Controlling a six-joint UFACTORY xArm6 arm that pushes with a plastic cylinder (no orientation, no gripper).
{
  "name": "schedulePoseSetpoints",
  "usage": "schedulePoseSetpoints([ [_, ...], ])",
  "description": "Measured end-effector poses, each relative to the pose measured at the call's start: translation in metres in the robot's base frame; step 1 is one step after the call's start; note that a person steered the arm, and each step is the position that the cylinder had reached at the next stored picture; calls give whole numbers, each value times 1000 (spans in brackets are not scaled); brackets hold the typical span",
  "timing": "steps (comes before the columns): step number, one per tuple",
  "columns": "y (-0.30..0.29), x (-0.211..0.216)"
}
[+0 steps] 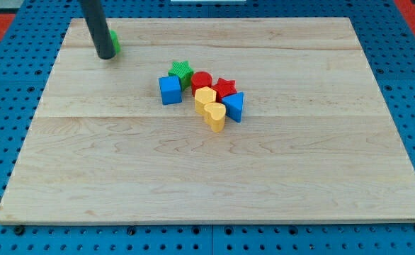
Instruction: Push the green circle to the top left of the board
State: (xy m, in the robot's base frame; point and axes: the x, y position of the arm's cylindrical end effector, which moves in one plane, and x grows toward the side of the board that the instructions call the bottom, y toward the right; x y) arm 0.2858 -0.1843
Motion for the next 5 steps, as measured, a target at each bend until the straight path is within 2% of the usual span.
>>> schedulePoseSetpoints([
  [1, 0, -27],
  [3, 32, -30],
  [5, 97, -27],
])
